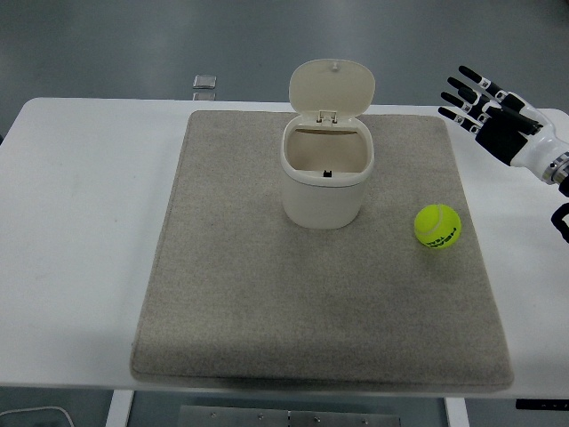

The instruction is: Pick up the tennis ball and place it in the box.

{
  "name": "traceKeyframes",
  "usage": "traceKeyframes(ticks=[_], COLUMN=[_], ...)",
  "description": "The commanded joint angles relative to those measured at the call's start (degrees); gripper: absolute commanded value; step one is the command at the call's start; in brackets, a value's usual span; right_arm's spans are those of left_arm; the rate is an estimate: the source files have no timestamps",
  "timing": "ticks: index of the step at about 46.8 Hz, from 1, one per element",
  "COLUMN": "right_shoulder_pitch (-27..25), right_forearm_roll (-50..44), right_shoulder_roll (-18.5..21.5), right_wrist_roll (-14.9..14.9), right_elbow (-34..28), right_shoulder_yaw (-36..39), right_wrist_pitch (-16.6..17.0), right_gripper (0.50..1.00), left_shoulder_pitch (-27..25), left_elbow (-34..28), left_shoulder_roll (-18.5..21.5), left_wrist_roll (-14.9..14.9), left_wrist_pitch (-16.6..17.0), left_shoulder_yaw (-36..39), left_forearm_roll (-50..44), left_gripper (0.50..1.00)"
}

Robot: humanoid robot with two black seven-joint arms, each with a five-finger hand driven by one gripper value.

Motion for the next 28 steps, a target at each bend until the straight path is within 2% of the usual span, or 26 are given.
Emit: traceKeyframes(ticks=[1,28], right_shoulder_pitch=[-0.01,-0.1], right_forearm_roll=[0.0,-0.18], right_shoulder_roll=[0.14,-0.65], right_wrist_roll=[0.0,0.0], right_elbow=[0.0,0.17], right_shoulder_yaw=[0.0,-0.09], right_wrist_pitch=[0.0,0.44], right_gripper=[0.913,0.915], left_shoulder_pitch=[0.0,-0.7], left_elbow=[0.43,0.7], left_shoulder_roll=[0.0,0.0], left_wrist_roll=[0.0,0.0], left_wrist_pitch=[0.0,-0.09], left_shoulder_yaw=[0.04,0.04], left_forearm_roll=[0.0,0.0], left_gripper=[0.992,0.992])
